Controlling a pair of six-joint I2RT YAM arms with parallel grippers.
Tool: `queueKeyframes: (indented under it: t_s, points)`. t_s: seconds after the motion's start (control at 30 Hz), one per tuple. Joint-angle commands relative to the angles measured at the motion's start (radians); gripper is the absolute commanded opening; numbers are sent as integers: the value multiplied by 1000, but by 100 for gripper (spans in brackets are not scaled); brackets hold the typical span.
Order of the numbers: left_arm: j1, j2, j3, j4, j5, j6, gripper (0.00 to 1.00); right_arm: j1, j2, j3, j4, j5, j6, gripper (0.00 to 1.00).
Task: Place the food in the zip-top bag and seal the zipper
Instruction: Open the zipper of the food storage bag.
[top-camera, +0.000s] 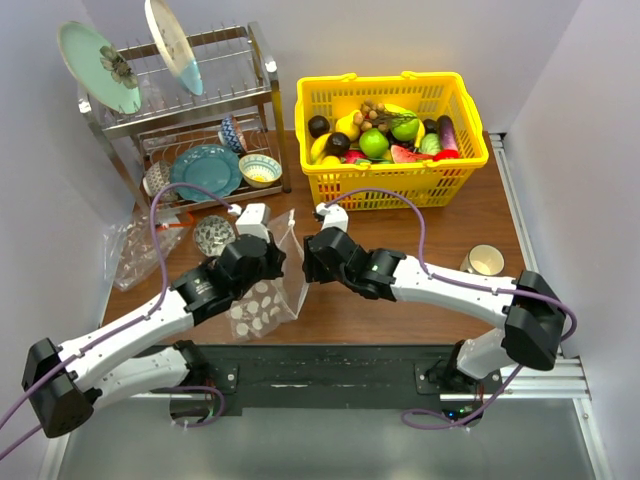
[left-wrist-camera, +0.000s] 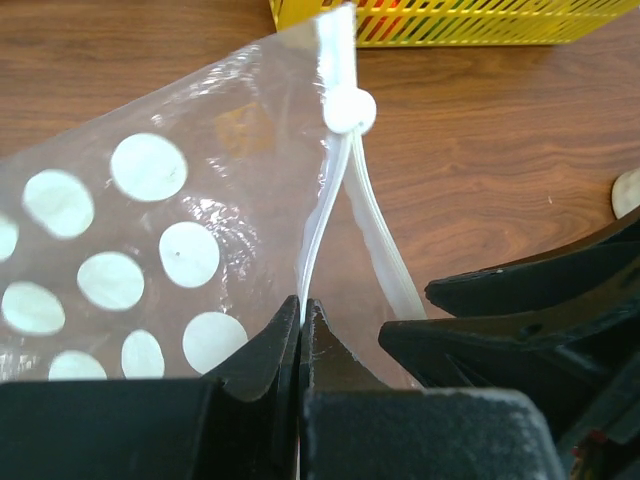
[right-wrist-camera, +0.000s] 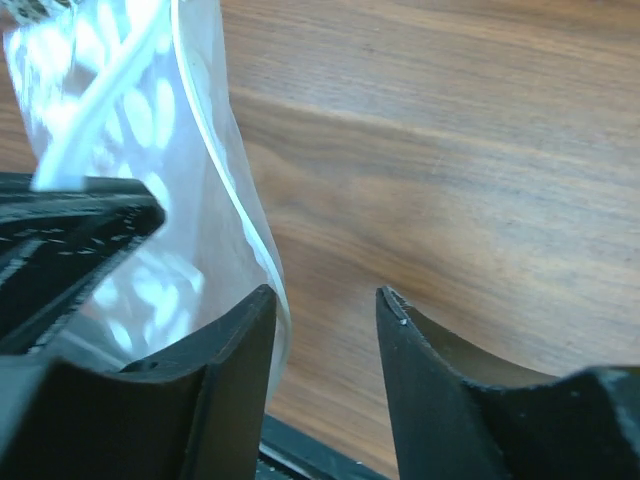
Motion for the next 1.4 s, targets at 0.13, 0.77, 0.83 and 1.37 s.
queueKeyframes:
  t_s: [0.13,0.77,0.83,1.37]
  points:
    - [-5,11,117,-88,17,98,0,0,59,80,-76,85,-77,44]
    - [-5,179,407,-530,-115,261,0,-22,27,26,-149,215,-92,38]
    - [-5,199,401,-528,-142,268,0,-23,19,35,-169,237,-103,38]
    - [-4,184,359,-337,-11,314,1,-23,-78,-9,48,-88,-242,41]
